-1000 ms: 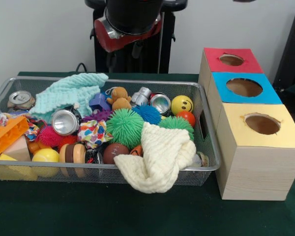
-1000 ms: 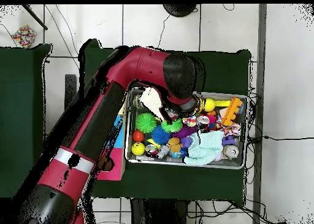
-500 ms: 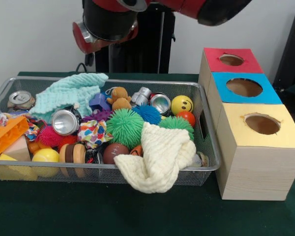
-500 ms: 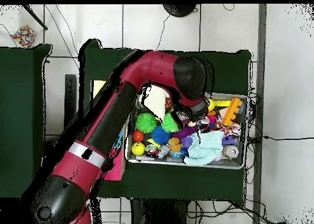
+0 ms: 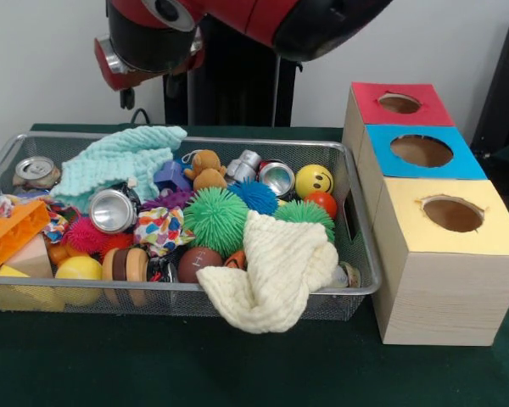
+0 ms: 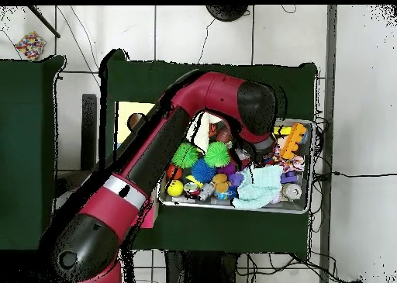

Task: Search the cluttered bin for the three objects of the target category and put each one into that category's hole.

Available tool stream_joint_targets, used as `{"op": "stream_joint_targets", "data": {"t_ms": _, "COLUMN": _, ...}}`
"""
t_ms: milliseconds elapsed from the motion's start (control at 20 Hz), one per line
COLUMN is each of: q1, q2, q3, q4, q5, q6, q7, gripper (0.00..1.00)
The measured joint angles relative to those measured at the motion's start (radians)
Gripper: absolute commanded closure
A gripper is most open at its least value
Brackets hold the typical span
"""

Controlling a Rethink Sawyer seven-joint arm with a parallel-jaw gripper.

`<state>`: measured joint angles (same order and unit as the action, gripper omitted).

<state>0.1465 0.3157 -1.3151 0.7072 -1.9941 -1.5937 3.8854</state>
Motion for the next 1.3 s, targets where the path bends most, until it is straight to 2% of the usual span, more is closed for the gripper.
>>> {"op": "stream_joint_targets", "data": {"t_ms": 250, "q1": -0.018, "q2": 0.019, "q3": 0.000, "q4": 0.004, "q5": 0.000, "q6": 0.035, "q7": 0.000, "gripper": 0.00}}
{"op": "stream_joint_targets", "data": {"t_ms": 700, "q1": -0.042, "q2": 0.026, "q3": 0.013, "q4": 0.004, "q5": 0.003, "q6": 0.173, "q7": 0.000, "gripper": 0.00}}
{"op": "stream_joint_targets", "data": {"t_ms": 1300, "q1": -0.047, "q2": 0.030, "q3": 0.026, "q4": 0.004, "q5": 0.003, "q6": 0.180, "q7": 0.000, "gripper": 0.00}}
